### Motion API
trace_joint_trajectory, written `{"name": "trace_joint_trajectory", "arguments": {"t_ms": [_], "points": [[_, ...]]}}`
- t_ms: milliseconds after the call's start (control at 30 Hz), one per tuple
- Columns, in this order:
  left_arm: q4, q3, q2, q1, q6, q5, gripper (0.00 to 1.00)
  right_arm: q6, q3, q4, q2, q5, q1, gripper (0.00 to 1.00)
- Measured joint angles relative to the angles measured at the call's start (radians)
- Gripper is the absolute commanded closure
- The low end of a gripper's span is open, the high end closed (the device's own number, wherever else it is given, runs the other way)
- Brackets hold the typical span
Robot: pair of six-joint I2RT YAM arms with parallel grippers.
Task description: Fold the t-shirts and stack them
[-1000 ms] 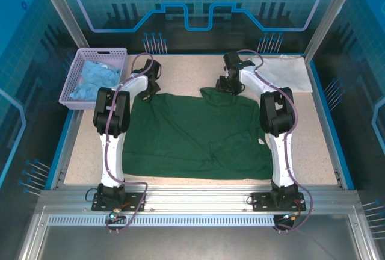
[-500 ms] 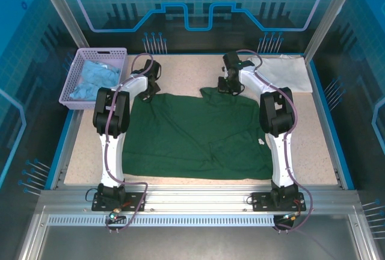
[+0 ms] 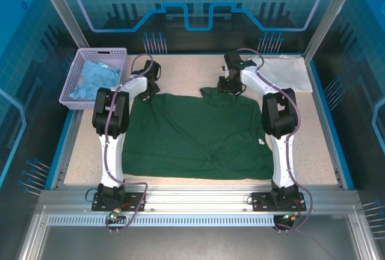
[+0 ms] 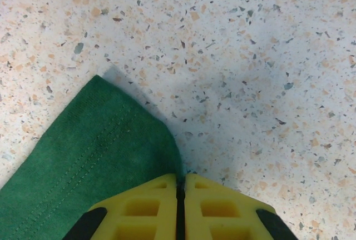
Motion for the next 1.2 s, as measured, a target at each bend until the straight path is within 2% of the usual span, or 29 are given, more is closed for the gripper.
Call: {"name": "trace_joint_trajectory", "arguments": {"t_ms": [167,333,400,467,567,667,733,867,933,1067,1200], "points": [[0.0,0.0,0.0,0.0,0.0,0.0,0.9,-0.022,0.013,-0.034,0.003,0.036,-0.001,0.6],[0.0,0.0,0.0,0.0,0.0,0.0,0.9,-0.039,0.069,-0.064,0.029,0.05,-0.005,0.74],[0.0,0.0,0.0,0.0,0.0,0.0,0.9,-0.047,0.077,-0.069,0.04,0.051,-0.006,0.76],[0.0,0.0,0.0,0.0,0.0,0.0,0.9,-0.053,0.079,-0.083,0.047,0.05,-0.006,0.72],[0.0,0.0,0.0,0.0,0.0,0.0,0.9,-0.069,0.08,-0.102,0.051,0.056,-0.006,0.61],[0.0,0.0,0.0,0.0,0.0,0.0,0.9,-0.077,0.08,-0.114,0.051,0.075,-0.006,0.61],[0.0,0.0,0.0,0.0,0.0,0.0,0.9,-0.084,0.08,-0.119,0.051,0.082,-0.006,0.66],[0.0,0.0,0.0,0.0,0.0,0.0,0.9,-0.099,0.079,-0.122,0.051,0.085,-0.006,0.92],[0.0,0.0,0.0,0.0,0.0,0.0,0.9,-0.105,0.074,-0.117,0.051,0.086,-0.005,0.99],[0.0,0.0,0.0,0.0,0.0,0.0,0.9,-0.115,-0.027,-0.051,0.007,0.088,-0.003,1.0],[0.001,-0.001,0.0,0.0,0.0,0.0,0.9,-0.127,-0.2,0.027,-0.128,0.045,0.003,1.0]]}}
